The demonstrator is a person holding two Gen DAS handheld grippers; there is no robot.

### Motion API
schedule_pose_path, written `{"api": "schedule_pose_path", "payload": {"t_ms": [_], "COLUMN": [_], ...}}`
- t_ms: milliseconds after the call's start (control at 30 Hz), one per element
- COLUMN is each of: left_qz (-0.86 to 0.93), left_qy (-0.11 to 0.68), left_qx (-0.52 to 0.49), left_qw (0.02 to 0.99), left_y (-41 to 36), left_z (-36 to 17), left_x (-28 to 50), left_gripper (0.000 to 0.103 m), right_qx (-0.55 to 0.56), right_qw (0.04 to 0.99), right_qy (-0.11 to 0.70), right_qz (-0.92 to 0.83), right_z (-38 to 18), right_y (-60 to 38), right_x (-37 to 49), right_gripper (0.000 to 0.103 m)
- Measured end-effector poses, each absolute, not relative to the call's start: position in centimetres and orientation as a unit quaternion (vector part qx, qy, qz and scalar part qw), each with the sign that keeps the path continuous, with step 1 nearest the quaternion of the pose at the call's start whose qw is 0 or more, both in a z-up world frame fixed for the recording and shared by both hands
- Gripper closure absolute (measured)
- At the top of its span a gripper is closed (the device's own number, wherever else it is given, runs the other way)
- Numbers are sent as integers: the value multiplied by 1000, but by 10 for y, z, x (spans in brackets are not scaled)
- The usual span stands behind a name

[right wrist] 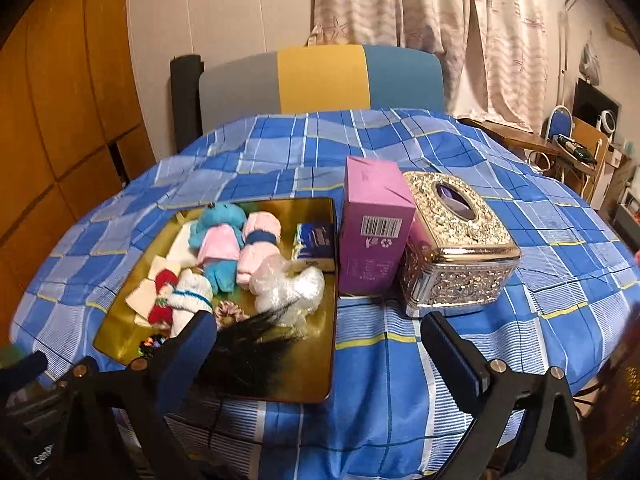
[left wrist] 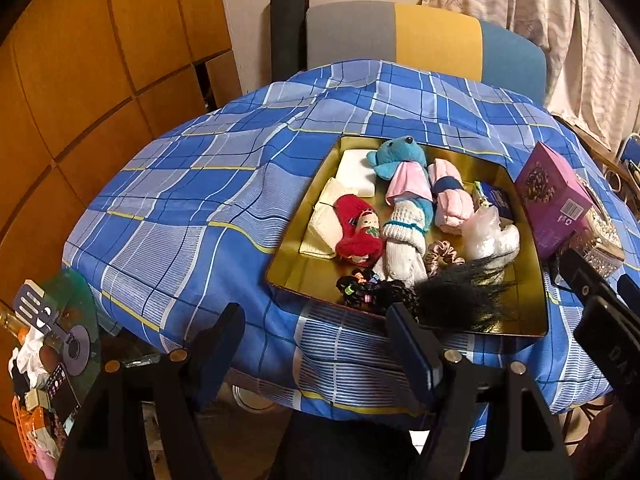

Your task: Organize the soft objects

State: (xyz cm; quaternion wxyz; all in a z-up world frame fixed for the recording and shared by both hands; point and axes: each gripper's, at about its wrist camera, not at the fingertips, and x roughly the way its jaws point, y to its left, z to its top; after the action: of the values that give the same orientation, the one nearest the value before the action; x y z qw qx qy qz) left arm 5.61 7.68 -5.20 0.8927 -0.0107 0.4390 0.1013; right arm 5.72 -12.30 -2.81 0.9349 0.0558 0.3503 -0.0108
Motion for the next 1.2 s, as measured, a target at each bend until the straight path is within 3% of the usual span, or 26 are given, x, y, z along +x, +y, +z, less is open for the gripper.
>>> {"api": "schedule_pose_path", "payload": {"t_ms": [233,1200], "left_qz": [102,101], "left_qy": [448,443], "left_qx": [-18,-8], "left_qw": [888,891], "left_y": [79,74], "left_z": [-56,-55], "left_x": [58,56], "left_gripper": [29,29], "right_qx": [57,35], "right_qw": [923,926], "right_qy": [380,377], "right_qz": [0,-17], "right_z": [-38,-41], "right_y": [-117,-114], "right_x": [61,61], "right_gripper": [0,0]}}
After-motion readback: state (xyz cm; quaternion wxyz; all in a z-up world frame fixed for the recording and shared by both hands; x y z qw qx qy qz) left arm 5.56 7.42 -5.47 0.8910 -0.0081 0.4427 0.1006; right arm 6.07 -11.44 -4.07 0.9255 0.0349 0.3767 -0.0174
